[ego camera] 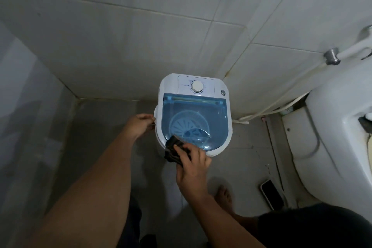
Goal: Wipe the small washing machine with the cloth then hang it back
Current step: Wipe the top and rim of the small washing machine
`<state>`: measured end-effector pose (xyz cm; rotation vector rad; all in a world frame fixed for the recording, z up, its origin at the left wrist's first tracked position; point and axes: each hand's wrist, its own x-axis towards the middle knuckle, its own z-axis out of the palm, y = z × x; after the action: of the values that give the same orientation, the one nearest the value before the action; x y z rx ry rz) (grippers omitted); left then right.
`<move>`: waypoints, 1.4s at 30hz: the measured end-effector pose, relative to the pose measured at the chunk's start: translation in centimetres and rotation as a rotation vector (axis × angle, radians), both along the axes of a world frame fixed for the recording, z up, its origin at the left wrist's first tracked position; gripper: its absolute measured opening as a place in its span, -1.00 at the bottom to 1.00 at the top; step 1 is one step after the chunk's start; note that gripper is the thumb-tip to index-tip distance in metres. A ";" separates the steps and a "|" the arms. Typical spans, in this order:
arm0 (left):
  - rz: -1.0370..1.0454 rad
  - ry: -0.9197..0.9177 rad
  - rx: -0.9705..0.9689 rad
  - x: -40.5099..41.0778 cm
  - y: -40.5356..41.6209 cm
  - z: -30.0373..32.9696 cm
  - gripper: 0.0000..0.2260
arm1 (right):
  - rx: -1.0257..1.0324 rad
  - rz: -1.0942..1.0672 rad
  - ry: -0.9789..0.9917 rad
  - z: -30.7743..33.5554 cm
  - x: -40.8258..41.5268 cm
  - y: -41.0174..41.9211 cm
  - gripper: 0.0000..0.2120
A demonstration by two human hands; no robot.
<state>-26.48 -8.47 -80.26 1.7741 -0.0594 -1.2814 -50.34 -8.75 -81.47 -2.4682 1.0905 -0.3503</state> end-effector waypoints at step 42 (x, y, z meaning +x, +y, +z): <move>-0.024 0.316 -0.054 1.7 1.6 0.9 -0.04 | -0.213 1.126 0.265 4.7 1.4 -6.1 -0.60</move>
<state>-24.79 -6.90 -79.38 1.5115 0.0631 -1.5487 -48.92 -14.83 -76.74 -2.9011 -0.3890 0.2288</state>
